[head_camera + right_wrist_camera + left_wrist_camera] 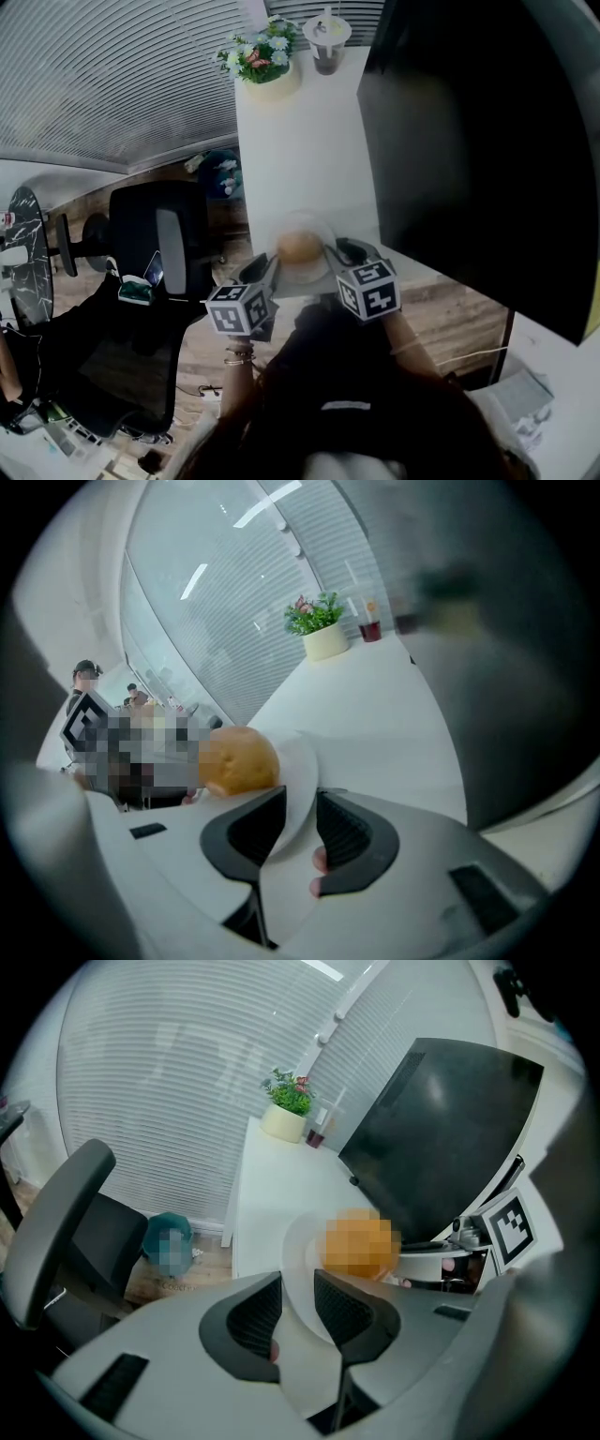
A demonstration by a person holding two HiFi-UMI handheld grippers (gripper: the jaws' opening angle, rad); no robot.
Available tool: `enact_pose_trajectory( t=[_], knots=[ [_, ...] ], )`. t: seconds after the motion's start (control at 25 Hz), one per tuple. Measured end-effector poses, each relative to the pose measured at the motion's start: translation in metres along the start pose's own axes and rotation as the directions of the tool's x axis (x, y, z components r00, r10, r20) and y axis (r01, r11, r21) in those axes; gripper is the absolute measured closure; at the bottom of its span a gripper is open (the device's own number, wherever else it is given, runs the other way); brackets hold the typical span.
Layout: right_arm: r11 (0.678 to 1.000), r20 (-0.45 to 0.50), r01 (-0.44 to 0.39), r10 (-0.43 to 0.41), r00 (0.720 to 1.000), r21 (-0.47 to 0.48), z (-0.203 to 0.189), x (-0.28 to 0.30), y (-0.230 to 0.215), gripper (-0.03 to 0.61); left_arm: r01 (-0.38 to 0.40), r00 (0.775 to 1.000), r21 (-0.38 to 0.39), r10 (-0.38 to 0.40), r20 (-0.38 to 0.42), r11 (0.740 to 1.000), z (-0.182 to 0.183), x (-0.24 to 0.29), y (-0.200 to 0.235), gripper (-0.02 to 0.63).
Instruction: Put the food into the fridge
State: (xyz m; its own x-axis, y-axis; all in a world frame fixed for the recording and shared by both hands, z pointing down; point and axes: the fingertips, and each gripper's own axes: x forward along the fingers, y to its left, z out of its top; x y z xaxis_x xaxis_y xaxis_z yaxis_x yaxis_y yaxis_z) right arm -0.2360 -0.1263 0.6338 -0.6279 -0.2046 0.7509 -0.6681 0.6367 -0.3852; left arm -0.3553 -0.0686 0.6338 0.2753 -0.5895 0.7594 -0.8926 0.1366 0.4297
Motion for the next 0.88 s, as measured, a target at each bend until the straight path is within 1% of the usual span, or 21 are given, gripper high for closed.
enact_pose_trajectory(
  t=[0.12, 0.32, 0.56, 0.68, 0.88],
  knots=[
    [1.000, 0.005, 0.001, -0.001, 1.000, 0.012, 0.001, 0.001, -0.001, 0.477, 0.006, 1.000, -0.009, -0.006, 0.003, 1.000, 0.001, 0.001, 0.000, 0.501],
    [0.998, 0.008, -0.003, 0.002, 1.000, 0.055, -0.001, 0.001, 0.000, 0.485, 0.003, 1.000, -0.050, -0.002, 0.031, 0.999, 0.001, 0.000, 0.002, 0.516],
    [0.999, 0.018, 0.028, -0.029, 0.999, 0.039, -0.001, -0.003, 0.001, 0.488, 0.011, 0.999, -0.050, -0.008, 0.049, 0.999, 0.004, -0.002, 0.000, 0.520],
    [0.998, 0.039, 0.041, -0.043, 0.998, 0.043, -0.001, -0.009, 0.001, 0.491, 0.014, 0.998, -0.042, -0.011, 0.064, 0.999, 0.003, -0.006, -0.003, 0.543],
    [0.998, 0.067, 0.057, -0.059, 0.996, 0.035, 0.004, -0.018, 0.002, 0.494, 0.040, 0.996, -0.051, -0.036, 0.078, 0.998, 0.002, -0.012, -0.010, 0.543]
  ],
)
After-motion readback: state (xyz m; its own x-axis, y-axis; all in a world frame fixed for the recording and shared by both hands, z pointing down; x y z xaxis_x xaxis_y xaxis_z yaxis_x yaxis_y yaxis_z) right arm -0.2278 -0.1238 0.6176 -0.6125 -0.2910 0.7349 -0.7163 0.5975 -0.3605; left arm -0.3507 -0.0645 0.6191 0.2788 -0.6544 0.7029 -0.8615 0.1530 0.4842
